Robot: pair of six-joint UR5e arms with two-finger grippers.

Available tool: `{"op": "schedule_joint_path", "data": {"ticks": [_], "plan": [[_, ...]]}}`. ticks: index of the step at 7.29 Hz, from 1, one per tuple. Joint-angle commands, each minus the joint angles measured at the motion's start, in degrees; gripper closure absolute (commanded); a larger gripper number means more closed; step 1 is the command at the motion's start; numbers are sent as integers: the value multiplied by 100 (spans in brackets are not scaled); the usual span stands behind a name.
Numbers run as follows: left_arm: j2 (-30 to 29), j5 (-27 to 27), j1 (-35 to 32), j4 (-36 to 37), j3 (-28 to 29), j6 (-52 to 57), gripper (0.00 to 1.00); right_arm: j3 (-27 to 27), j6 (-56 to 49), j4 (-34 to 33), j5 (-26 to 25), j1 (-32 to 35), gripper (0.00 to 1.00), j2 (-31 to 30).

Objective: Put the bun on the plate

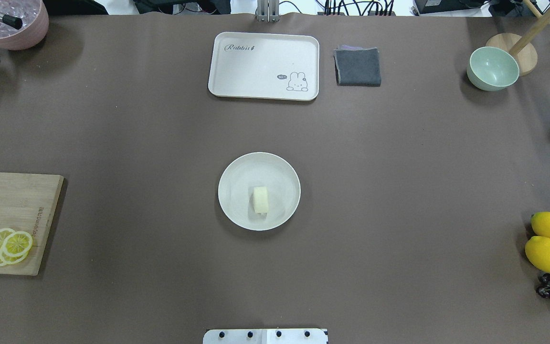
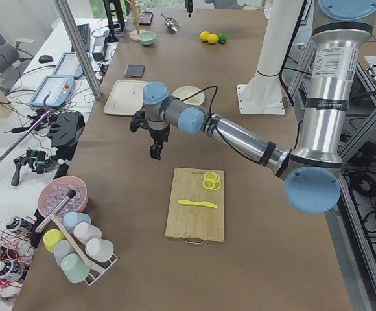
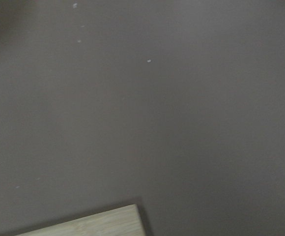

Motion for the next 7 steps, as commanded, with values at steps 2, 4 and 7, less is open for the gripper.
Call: {"op": "schedule_joint_path", "data": {"ticks": [2, 4, 7], "plan": [[646, 323, -751, -122, 626, 1910, 2, 128, -21, -198, 81, 118, 1, 42], [993, 512, -751, -685, 826, 1842, 2, 190, -21, -287, 159, 127, 1, 42], [1002, 503, -786, -747, 810, 1851, 2, 305, -30, -296, 283, 30, 1, 42]]}}
